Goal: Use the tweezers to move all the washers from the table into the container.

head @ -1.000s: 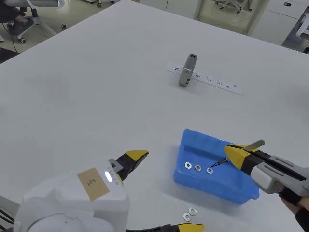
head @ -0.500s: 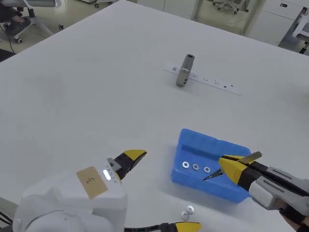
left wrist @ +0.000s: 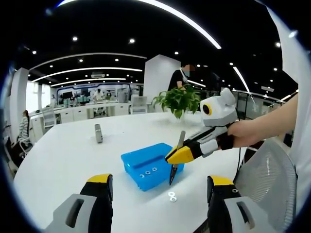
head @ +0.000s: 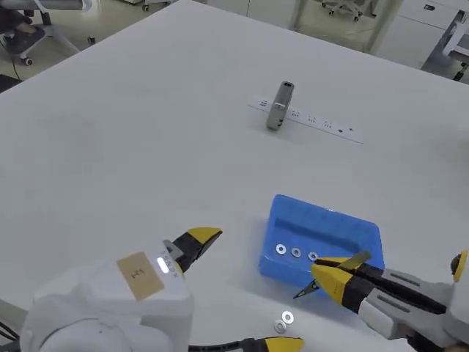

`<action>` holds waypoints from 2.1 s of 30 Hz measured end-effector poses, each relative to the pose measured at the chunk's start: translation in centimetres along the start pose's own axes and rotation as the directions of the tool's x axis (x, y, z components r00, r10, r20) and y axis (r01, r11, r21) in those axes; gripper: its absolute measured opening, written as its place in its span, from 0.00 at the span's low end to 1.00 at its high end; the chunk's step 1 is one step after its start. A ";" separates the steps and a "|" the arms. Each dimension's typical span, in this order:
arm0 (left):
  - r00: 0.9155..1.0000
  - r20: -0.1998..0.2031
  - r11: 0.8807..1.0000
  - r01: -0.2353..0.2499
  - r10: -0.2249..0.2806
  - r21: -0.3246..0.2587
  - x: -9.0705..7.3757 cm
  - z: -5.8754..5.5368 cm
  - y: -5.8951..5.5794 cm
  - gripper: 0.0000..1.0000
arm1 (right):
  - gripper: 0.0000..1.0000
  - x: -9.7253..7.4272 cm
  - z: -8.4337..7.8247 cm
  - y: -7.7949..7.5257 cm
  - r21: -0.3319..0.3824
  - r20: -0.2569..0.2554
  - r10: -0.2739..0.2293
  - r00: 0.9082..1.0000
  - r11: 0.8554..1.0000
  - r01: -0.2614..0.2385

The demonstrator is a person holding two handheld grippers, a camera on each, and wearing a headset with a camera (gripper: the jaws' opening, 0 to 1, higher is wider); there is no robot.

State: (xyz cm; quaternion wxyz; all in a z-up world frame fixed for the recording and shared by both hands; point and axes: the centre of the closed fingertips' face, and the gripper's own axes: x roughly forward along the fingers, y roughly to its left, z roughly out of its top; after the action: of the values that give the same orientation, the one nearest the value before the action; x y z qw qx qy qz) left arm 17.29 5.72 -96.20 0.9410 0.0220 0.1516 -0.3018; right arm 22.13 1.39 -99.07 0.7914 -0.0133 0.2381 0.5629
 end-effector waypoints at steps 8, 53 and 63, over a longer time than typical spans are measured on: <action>1.000 -0.003 1.000 0.004 -0.004 -0.001 0.1 -0.1 0.0 0.81 | 0.03 1.0 -2.2 1.1 -0.085 -0.116 0.079 0.990 0.992 -0.089; 1.000 0.000 1.000 0.020 -0.020 -0.005 0.1 0.0 -0.3 0.82 | 0.02 2.1 -3.8 2.3 -0.271 -0.192 0.058 0.980 0.956 -0.109; 0.999 0.036 1.000 0.008 -0.007 -0.012 0.0 0.7 -0.2 0.85 | 0.02 1.8 -3.5 1.4 -0.162 -0.137 -0.006 0.991 0.987 -0.016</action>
State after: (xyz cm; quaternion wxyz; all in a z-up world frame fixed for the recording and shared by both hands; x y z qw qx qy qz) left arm 17.37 5.47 -95.55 0.9425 0.0101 0.1367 -0.3047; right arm 20.06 2.50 -102.54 0.7680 -0.1159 0.2451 0.5802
